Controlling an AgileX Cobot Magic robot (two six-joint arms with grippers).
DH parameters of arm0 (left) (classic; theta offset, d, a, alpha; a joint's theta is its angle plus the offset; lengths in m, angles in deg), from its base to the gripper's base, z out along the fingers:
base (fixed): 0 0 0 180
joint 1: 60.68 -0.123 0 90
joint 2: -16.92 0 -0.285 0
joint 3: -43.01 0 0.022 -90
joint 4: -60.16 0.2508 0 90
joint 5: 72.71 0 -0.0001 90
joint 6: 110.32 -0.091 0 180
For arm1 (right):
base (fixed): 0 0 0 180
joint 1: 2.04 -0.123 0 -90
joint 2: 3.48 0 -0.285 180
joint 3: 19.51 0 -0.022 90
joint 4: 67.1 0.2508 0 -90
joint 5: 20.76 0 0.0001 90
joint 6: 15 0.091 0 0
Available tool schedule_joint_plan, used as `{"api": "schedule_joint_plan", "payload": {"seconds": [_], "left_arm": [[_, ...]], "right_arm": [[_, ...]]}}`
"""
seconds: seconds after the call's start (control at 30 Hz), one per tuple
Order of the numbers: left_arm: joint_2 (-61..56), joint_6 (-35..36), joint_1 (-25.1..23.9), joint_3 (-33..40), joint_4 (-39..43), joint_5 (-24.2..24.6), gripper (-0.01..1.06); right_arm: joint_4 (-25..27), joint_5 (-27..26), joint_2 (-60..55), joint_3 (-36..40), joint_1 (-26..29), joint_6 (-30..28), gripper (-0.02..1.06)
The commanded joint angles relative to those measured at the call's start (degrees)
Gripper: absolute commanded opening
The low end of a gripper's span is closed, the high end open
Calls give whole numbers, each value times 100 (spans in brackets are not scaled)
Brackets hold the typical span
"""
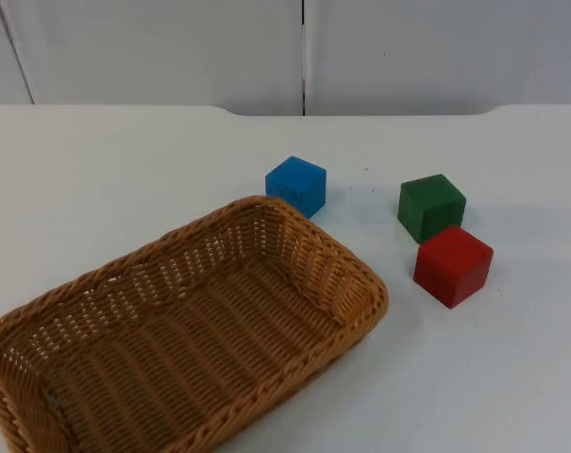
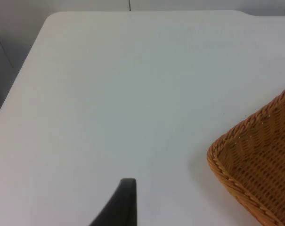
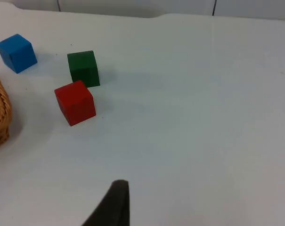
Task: Pick up one cube with each hand and place exactly two cubes into the same basket, leaving the remaining cube outside.
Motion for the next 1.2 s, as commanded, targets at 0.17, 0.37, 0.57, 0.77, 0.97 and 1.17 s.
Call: {"api": "schedule_joint_plan", "payload": {"seconds": [0.17,0.37,0.57,0.77,0.97,1.17], "left_arm": [[-24,24,10,29,-17,-7,105],[-24,24,10,-53,-23,-89,105],[31,24,10,-143,-85,-248,105],[435,24,10,-143,-111,-643,105],[992,24,10,-143,-254,-1064,105],[1545,14,10,-143,-663,-1650,105]], "right_arm": [[17,-281,-535,-192,33,0,105],[51,-718,-1203,-400,33,0,105],[51,-1038,-1949,-717,33,0,105],[51,-1276,-2452,-956,33,0,105],[51,-1262,-2944,-1354,33,0,105],[51,-1553,-3235,-1555,33,0,105]]}}
